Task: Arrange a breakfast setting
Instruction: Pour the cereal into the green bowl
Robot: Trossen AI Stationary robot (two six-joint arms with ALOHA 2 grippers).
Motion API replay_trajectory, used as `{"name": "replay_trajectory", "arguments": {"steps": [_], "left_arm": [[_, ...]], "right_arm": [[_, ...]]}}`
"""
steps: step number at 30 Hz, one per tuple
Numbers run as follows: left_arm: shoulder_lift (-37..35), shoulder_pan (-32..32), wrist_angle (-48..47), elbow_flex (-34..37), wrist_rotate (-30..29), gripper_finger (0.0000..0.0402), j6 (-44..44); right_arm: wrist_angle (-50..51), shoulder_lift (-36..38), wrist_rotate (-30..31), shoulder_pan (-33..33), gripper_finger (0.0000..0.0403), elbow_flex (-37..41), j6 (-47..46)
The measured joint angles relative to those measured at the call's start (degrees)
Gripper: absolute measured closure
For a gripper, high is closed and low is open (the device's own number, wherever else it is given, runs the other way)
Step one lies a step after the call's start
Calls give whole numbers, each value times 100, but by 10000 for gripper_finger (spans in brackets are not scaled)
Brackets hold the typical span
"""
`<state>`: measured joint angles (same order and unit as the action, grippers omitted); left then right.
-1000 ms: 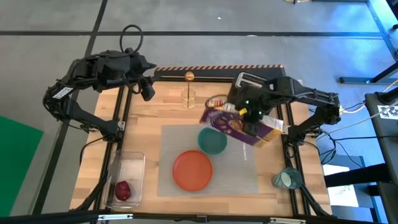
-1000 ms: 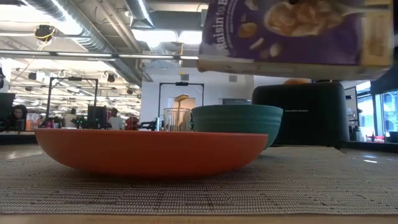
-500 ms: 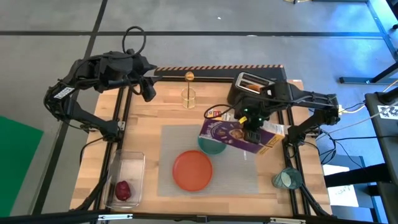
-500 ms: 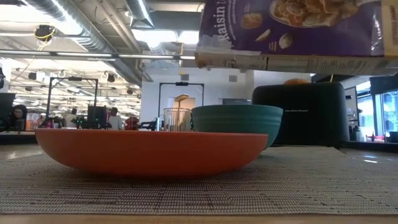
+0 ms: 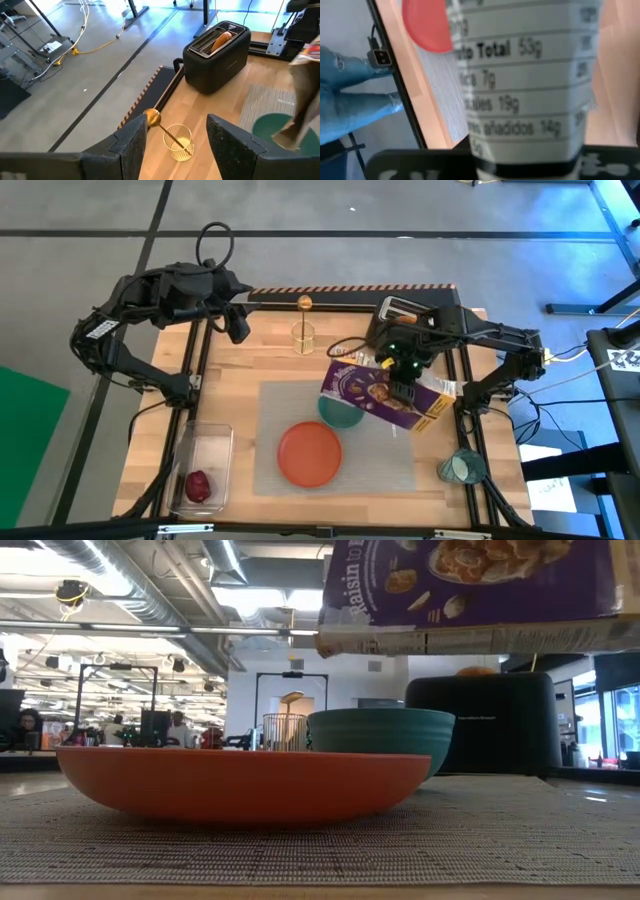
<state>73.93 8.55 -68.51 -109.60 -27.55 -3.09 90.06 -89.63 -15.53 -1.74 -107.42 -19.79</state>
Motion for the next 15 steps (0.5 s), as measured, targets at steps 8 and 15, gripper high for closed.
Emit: {"name": "replay_trajectory", "arguments": {"steps": [8,15], "left_arm": [[0,1,2,0,2,202,-133],[0,0,0,0,2,202,-149]], "right_arm": [[-16,-137,-693,-211,395,197,-201],[-9,-129,-540,-214,395,534,-84]]}}
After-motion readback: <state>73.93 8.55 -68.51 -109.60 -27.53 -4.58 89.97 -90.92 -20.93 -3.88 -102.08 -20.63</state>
